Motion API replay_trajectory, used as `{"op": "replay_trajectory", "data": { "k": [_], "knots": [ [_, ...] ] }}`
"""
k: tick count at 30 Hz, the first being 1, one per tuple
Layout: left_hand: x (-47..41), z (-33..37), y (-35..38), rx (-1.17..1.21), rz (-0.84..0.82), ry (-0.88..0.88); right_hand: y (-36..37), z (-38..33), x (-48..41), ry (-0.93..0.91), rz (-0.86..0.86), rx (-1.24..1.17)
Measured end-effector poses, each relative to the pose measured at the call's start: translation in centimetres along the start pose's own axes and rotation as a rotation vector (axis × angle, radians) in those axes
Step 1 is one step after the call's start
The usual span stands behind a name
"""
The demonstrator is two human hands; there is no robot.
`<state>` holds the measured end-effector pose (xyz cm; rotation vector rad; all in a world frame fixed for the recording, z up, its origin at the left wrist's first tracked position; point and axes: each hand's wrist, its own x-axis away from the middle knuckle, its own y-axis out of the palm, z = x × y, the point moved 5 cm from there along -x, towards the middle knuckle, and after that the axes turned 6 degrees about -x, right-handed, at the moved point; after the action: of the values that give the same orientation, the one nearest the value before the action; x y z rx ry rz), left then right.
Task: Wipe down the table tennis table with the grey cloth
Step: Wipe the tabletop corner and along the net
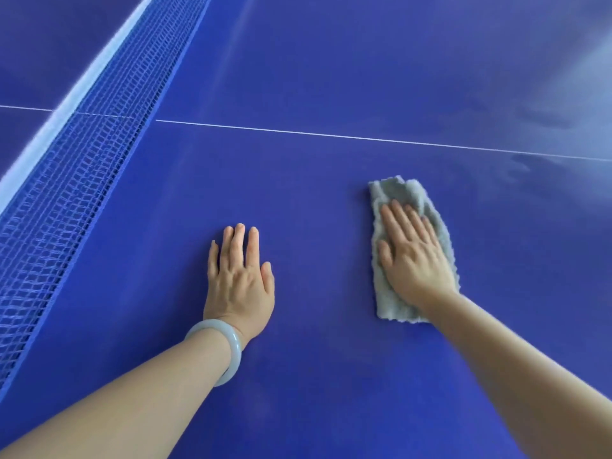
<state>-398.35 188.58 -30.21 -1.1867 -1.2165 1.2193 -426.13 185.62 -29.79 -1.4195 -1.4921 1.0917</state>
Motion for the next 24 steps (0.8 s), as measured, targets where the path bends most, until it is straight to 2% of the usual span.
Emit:
{"op": "replay_trajectory", "data": {
  "k": [2, 4, 6, 9, 11, 12, 14, 17, 20, 22, 24],
  "knots": [
    [0.0, 0.1, 0.0, -0.004, 0.003, 0.000, -1.3, 3.9, -1.4, 0.266, 0.031, -0.006],
    [0.0, 0.1, 0.1, -0.001, 0.006, -0.004, -0.7, 2.4, -1.2, 0.405, 0.075, -0.018],
    [0.0, 0.1, -0.1, 0.006, 0.009, -0.001, 1.0, -2.3, 0.7, 0.374, 0.114, -0.028],
    [0.1, 0.1, -0.2, 0.027, 0.020, 0.000, 3.5, -9.0, 5.9, 0.034, 0.012, -0.023],
    [0.1, 0.1, -0.2, 0.038, 0.033, -0.002, 3.0, -8.0, 8.4, -0.152, -0.054, -0.025],
    [0.1, 0.0, -0.2, 0.038, 0.039, 0.001, 2.1, -5.6, 9.0, -0.159, -0.057, -0.027],
    [0.2, 0.1, -0.2, 0.039, 0.046, 0.007, -0.2, 0.6, 9.2, -0.010, -0.014, -0.008],
    [0.3, 0.2, -0.3, 0.046, 0.043, 0.016, -2.7, 8.3, 7.4, 0.333, 0.046, 0.005],
    [0.8, 0.4, -0.5, 0.068, 0.060, 0.044, -2.8, 8.9, 5.3, 0.524, 0.051, -0.003],
    [1.6, 2.7, -0.7, 0.092, 0.093, 0.131, -2.4, 7.3, 5.6, 0.508, 0.069, -0.031],
    [2.6, 7.1, -0.7, 0.095, 0.085, 0.255, -1.4, 4.4, 7.6, 0.311, 0.047, -0.018]
  ]
}}
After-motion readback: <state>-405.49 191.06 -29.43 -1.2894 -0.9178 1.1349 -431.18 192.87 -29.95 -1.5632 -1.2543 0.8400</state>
